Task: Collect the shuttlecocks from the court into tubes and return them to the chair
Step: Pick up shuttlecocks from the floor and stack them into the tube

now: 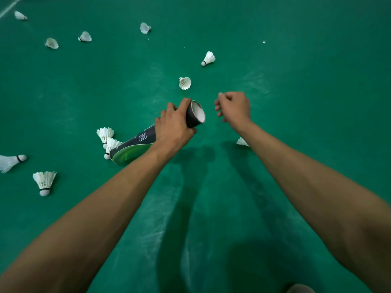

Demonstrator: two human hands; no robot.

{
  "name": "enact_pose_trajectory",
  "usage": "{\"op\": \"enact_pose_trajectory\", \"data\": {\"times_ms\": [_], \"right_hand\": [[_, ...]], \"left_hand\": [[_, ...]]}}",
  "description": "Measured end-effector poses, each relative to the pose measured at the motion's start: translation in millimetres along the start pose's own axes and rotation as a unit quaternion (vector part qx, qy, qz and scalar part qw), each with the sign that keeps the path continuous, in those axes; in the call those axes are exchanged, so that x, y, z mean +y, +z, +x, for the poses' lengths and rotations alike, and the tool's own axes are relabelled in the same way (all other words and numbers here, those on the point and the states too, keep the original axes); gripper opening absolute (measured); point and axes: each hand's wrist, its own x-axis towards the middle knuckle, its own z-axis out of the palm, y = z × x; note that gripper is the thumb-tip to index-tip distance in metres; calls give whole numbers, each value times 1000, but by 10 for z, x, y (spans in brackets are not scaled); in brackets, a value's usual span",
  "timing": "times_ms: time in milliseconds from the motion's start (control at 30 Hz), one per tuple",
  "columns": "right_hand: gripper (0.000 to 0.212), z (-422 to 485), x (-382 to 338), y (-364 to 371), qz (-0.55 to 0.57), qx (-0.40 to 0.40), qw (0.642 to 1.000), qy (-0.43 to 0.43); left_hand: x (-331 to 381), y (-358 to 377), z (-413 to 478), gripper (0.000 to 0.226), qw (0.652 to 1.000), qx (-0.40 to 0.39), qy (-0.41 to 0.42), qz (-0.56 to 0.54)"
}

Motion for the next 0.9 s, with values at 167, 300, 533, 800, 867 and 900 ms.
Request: {"op": "enact_pose_trajectory", "data": {"times_ms": [167, 300, 533, 800, 867, 900], "right_hand": [[59, 47, 948, -215, -371, -151, 916, 2], [82, 42, 1347, -239, -471, -254, 844, 15], [26, 116, 1451, -64, -487, -238, 840, -21], [26, 250, 554, 110, 55, 48, 997, -35], [23, 311, 129, 38, 159, 59, 984, -56], [22, 297, -46, 40, 176, 26, 980, -86]], "left_hand": [[32, 202, 31, 79, 999, -29, 26, 17], [18, 323, 57, 79, 999, -16, 32, 27], [-2, 362, 90, 80, 999, 1, 26, 22], [-128, 208, 122, 85, 998, 21, -56, 8], [-168, 126, 71, 86, 997, 21, -77, 0], [-178, 73, 32, 87, 996, 23, -83, 0]]}}
